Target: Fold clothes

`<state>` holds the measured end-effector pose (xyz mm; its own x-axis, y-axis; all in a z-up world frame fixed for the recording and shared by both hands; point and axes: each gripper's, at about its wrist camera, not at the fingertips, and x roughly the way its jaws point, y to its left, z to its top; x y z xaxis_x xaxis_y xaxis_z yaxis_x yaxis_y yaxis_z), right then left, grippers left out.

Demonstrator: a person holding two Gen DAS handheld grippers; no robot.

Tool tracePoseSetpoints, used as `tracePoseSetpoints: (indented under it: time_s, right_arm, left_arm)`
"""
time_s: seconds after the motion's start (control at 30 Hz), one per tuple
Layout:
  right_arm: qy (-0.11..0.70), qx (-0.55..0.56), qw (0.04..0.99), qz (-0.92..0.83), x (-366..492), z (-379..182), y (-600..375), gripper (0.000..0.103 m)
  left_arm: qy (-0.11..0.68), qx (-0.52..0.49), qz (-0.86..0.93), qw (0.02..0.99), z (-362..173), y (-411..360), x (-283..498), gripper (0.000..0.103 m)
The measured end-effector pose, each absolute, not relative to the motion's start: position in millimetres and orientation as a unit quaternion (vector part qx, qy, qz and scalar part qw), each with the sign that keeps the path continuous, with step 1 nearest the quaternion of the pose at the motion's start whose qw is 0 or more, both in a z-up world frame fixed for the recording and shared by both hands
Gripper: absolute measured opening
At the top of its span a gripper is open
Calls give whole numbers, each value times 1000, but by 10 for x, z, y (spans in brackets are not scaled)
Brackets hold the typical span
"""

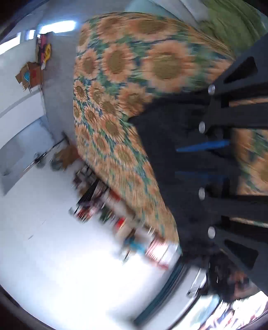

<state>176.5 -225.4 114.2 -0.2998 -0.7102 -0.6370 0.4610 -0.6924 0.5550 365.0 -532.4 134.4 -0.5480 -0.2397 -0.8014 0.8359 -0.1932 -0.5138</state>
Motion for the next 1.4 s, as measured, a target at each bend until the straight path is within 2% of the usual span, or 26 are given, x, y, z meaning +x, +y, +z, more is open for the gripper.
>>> tracePoseSetpoints:
  time_s: [0.1,0.2,0.27,0.43,0.53,0.6,0.63,0.7,0.73,0.77,0.8,0.83,0.93,1.03,1.07,1.1,1.17,1.27,1.3,1.33,1.37,1.4]
  right_arm:
    - [-76,503,361,-781,1478,1054,-2636,13]
    - [-7,533,299,-792,1186,750,-2807,12]
    - [-18,535,266,-801,969,561,-2632,0]
    - [-55,546,274,-790,750,478,-2363,0]
    - [-41,532,254,-807,759,610,-2497,0]
    - [-52,528,257,-808,811,700,-2492,8]
    - [-56,524,266,-807,865,766,-2507,8]
    - [-59,502,311,-805,1061,931,-2635,10]
    - [-53,493,337,-800,1177,1014,-2748,18]
    - [-41,489,366,-791,1346,1074,-2903,31]
    - [-30,484,396,-780,1515,1133,-3058,36]
    - [-18,478,425,-769,1685,1193,-3213,38]
    - [3,476,492,-729,2164,1257,-3550,36]
    - [-22,502,507,-700,2416,1109,-3434,37]
    - [-36,510,505,-695,2463,1044,-3344,39]
    - [-53,519,499,-692,2493,975,-3237,39]
    - [-104,538,468,-693,2474,819,-2921,46]
    - [-177,578,406,-686,2427,571,-2496,48]
    - [-195,591,388,-680,2406,494,-2420,49]
    - [-208,602,371,-676,2391,427,-2382,49]
    - [-221,609,355,-674,2374,372,-2365,51]
    - [-233,610,346,-673,2346,351,-2363,53]
  left_arm:
    - [496,346,-702,375,1293,-5512,3141,3]
    - [480,380,-663,432,1067,-5893,2931,2]
    - [531,348,-652,415,938,-6083,3099,2]
    - [572,289,-664,385,895,-6220,3540,2]
    - [536,278,-672,430,1063,-6272,3796,2]
    - [522,277,-690,418,1198,-6090,3967,2]
    - [522,271,-698,409,1254,-5980,4055,4]
    - [533,278,-702,380,1273,-5736,4195,18]
    - [539,285,-702,368,1261,-5633,4232,40]
    - [545,288,-701,358,1229,-5537,4256,66]
    - [549,282,-703,352,1192,-5545,4221,71]
    - [554,276,-705,345,1154,-5558,4182,72]
    - [578,259,-697,336,905,-5469,4010,71]
    - [619,226,-680,323,778,-5365,4038,56]
    - [630,215,-675,318,746,-5323,4030,55]
    - [641,205,-671,313,714,-5282,4023,55]
    - [662,182,-659,308,665,-5232,4014,49]
    - [693,143,-636,308,612,-5216,4010,41]
    - [694,137,-631,318,606,-5209,4009,36]
    - [692,137,-628,328,603,-5205,4006,26]
    - [691,138,-626,334,597,-5205,4003,20]
    - [687,142,-627,338,605,-5203,3995,19]
